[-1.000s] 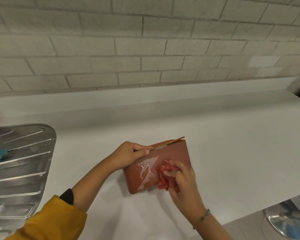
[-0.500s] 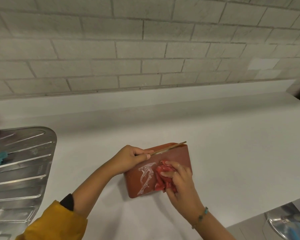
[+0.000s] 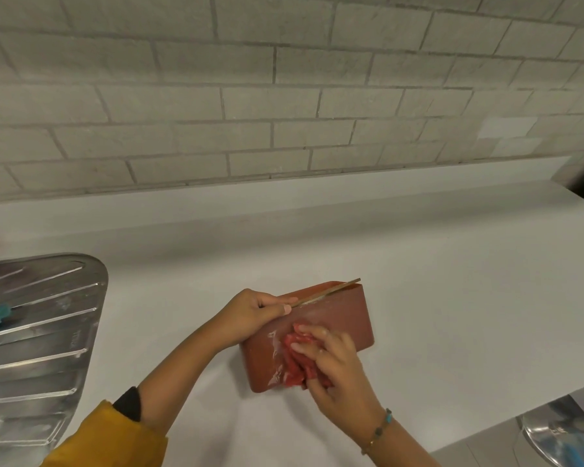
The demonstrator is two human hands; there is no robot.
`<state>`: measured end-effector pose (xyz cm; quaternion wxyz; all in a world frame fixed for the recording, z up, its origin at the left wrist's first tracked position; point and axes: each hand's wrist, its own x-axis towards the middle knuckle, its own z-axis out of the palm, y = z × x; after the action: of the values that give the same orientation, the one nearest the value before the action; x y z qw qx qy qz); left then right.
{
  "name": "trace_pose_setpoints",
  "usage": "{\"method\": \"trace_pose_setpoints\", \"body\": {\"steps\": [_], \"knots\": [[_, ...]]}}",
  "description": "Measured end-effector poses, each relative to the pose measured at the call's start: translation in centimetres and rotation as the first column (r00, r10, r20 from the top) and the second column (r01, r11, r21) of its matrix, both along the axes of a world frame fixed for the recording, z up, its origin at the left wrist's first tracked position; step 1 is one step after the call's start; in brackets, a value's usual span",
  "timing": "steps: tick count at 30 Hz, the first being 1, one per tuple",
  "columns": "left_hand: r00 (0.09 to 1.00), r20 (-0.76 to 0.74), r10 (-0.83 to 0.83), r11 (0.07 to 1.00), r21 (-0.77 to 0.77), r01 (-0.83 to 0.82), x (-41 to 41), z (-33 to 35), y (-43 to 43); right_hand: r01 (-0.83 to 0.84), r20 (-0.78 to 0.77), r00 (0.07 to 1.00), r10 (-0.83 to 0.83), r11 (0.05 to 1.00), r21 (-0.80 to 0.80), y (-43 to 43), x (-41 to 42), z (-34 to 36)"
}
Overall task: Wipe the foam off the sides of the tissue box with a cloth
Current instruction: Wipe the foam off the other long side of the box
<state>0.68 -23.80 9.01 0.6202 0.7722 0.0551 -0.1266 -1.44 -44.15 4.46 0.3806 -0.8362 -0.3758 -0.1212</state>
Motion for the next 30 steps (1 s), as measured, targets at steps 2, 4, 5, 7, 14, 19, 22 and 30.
{"method": "trace_pose_setpoints", "body": {"steps": [2, 4, 5, 7, 14, 19, 22, 30], "knots": [[1.0, 0.001, 0.002, 1.0, 0.013, -0.002, 0.1, 0.0, 0.0, 0.111, -0.004, 0.994, -0.111, 0.994, 0.001, -0.9, 1.0, 0.2], [1.0, 0.005, 0.01, 1.0, 0.015, -0.01, 0.2, -0.1, 0.1, 0.182, -0.01, 0.983, -0.182, 0.983, -0.002, -0.5, 1.3, 0.3], [1.0, 0.006, 0.017, 1.0, 0.012, -0.017, 0.3, -0.1, 0.1, 0.2, -0.017, 0.98, -0.2, 0.98, 0.003, 0.1, 1.2, 0.3], [1.0, 0.004, 0.029, 1.0, 0.002, -0.029, 0.4, -0.2, 0.1, 0.215, -0.038, 0.976, -0.214, 0.976, 0.025, 1.4, 0.7, 0.3], [1.0, -0.005, 0.021, 0.999, -0.042, -0.021, 0.3, -0.2, 0.0, 0.11, -0.053, 0.993, -0.109, 0.994, 0.015, 3.8, -0.8, 0.6], [0.999, 0.007, 0.036, 0.999, -0.015, -0.036, 0.6, -0.3, 0.1, 0.044, -0.018, 0.999, -0.044, 0.998, -0.037, 3.5, -0.6, 0.6], [1.0, 0.017, 0.026, 1.0, 0.013, -0.026, 0.6, -0.4, 0.1, 0.019, 0.007, 1.0, -0.019, 0.999, -0.034, 3.4, -0.7, 0.6], [0.999, 0.028, 0.028, 1.0, -0.013, -0.028, 0.5, -0.2, 0.1, -0.075, 0.0, 0.997, 0.075, 0.993, -0.095, 3.1, -2.0, -0.2]]}}
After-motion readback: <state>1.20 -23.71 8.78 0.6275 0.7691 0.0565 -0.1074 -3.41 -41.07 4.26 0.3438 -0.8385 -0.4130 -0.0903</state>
